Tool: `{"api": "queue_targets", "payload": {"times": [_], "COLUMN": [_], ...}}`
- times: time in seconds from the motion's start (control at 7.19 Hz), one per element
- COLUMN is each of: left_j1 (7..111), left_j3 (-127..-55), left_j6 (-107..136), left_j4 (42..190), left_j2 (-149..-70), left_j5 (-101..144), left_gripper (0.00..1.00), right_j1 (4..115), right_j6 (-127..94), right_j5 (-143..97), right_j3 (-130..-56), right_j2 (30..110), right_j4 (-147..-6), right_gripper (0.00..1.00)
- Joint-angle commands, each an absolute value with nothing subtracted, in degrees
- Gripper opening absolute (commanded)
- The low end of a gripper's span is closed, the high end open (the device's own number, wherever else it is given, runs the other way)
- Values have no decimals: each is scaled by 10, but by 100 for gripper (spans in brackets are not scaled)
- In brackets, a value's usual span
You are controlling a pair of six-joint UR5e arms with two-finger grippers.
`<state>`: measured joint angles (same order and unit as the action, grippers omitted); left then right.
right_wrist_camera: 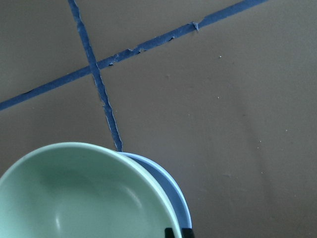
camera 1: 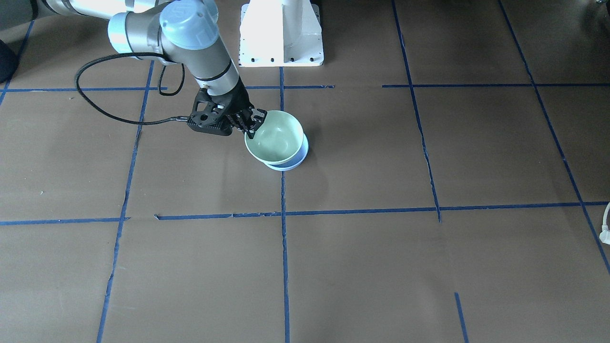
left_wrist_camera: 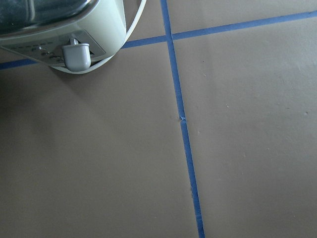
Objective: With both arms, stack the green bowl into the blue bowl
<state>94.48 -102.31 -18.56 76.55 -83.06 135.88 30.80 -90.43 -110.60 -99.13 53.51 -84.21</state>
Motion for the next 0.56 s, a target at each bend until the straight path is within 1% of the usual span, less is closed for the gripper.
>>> {"api": "queue_targets", "payload": {"times": [0.0,0.14,0.42], "left_j1": [945,945,945], "left_j3": [-1022,-1022,-1022], "left_j6": [-185,-185,-185], "left_j4": [766,766,766], "left_j2": [-831,-831,-831], "left_j5": [1359,1359,1359], "left_gripper": [100,100,100], "right_j1": [285,284,284], "right_j6": [-917,-917,-916], "right_j5": [-1083,-1083,-1083], "right_j3": [-964,-959,-953], "right_j2": [530,530,529], "right_j4": [-841,-840,-840], "right_gripper": [4,4,32]}}
